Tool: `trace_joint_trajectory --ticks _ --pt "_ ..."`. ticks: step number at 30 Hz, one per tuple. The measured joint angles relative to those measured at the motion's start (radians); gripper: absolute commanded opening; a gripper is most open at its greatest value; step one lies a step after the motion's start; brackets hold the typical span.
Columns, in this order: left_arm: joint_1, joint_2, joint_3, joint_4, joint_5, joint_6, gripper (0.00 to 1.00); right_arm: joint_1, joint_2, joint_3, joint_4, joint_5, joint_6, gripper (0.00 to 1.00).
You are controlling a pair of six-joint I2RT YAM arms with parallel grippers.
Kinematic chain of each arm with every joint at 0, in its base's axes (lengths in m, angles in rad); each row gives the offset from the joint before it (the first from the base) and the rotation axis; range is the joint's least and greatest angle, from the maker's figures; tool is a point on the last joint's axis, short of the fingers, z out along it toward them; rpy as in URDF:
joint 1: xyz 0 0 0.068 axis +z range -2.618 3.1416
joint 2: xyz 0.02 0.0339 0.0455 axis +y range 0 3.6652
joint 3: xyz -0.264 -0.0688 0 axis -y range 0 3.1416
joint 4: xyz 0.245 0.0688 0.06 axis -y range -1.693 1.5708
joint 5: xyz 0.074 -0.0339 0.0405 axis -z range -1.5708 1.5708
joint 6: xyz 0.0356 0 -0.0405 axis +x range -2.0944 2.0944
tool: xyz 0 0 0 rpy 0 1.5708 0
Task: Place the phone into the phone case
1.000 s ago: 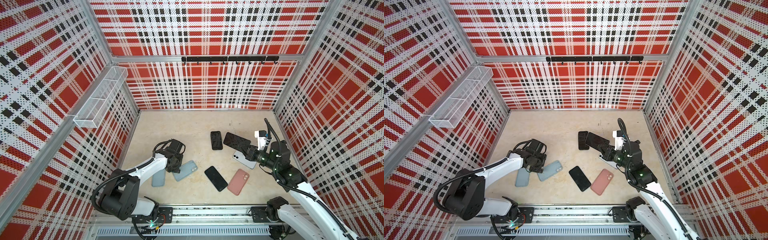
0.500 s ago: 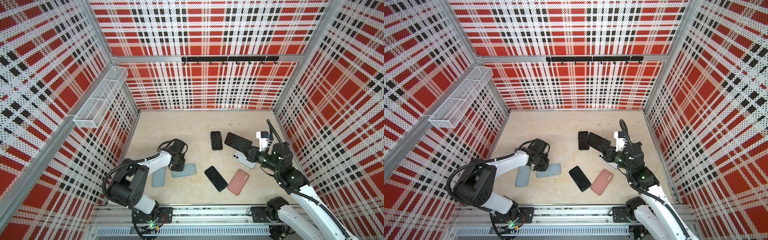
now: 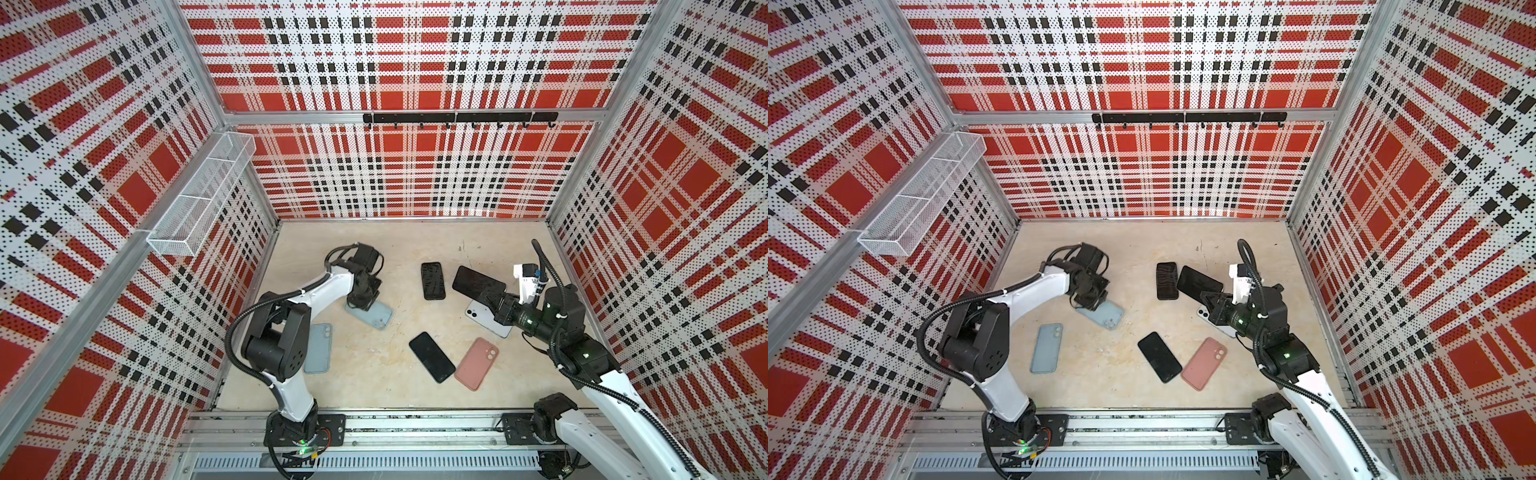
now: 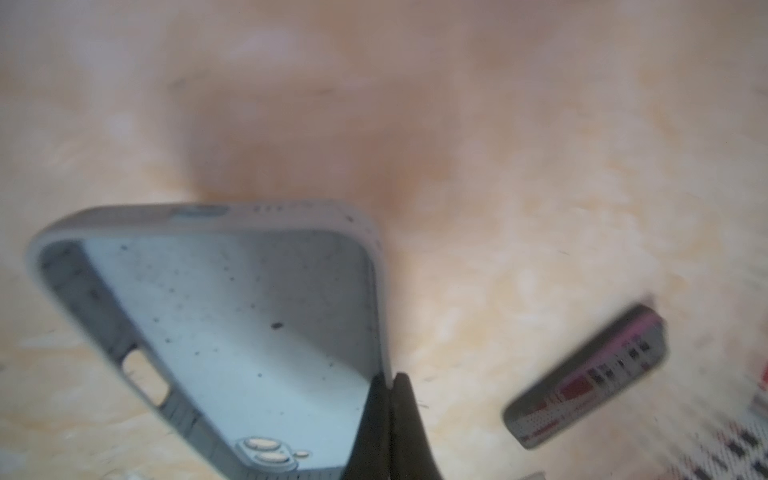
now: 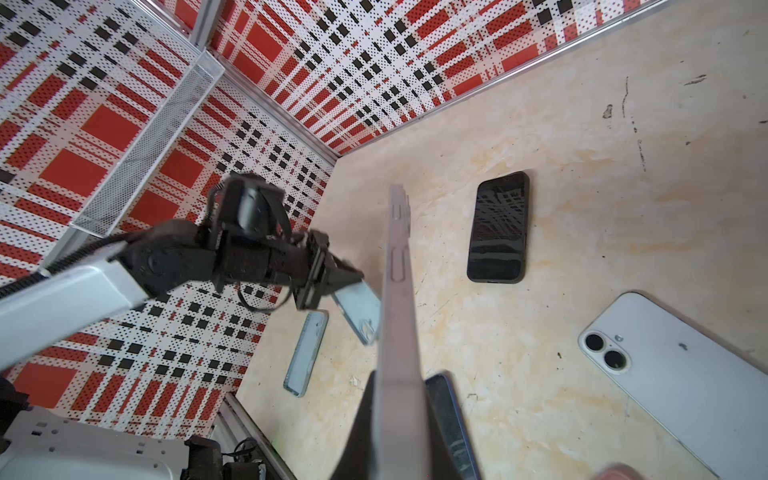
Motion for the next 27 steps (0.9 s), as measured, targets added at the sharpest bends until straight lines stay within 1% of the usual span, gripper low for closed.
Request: trace_joint_trajectory --ticks 2,4,7,10,13,16,20,22,25,26,27 --pt "-0.024 0.06 0.158 -0.051 -0.006 0.188 0.0 -0.002 0.0 0.012 -0.031 0.012 -0.016 0.0" --pt "-0.067 0.117 0.283 -0.106 -0.016 0.38 0.0 -0.006 -0.001 0.028 -0.058 0.027 -0.027 0.0" --pt "-0.151 0.183 0.394 -0.198 -0.045 0.64 0.0 -0.01 -0.006 0.054 -0.087 0.049 -0.042 0.0" --pt "-0.245 0.221 0.42 -0.268 -0.117 0.867 0.0 -0.011 -0.006 0.085 -0.118 0.072 -0.05 0.0" --pt "-0.323 0.222 0.381 -0.296 -0.175 1.056 0.0 -0.011 -0.007 0.114 -0.15 0.098 -0.054 0.0" --pt "-0.367 0.211 0.314 -0.292 -0.197 1.216 0.0 -0.011 -0.007 0.142 -0.186 0.122 -0.059 0.0" --pt "-0.372 0.2 0.215 -0.292 -0.198 1.392 0.0 -0.012 -0.008 0.166 -0.214 0.143 -0.065 0.0" --pt "-0.367 0.2 0.181 -0.291 -0.192 1.451 0.0 -0.012 -0.007 0.171 -0.225 0.15 -0.066 0.0" --pt "-0.354 0.2 0.164 -0.289 -0.178 1.492 0.0 -0.012 -0.007 0.175 -0.233 0.156 -0.065 0.0" --pt "-0.349 0.2 0.164 -0.285 -0.177 1.5 0.15 -0.012 -0.007 0.175 -0.234 0.157 -0.065 0.0" --pt "-0.343 0.2 0.166 -0.28 -0.175 1.506 0.28 -0.012 -0.007 0.175 -0.235 0.157 -0.065 0.0"
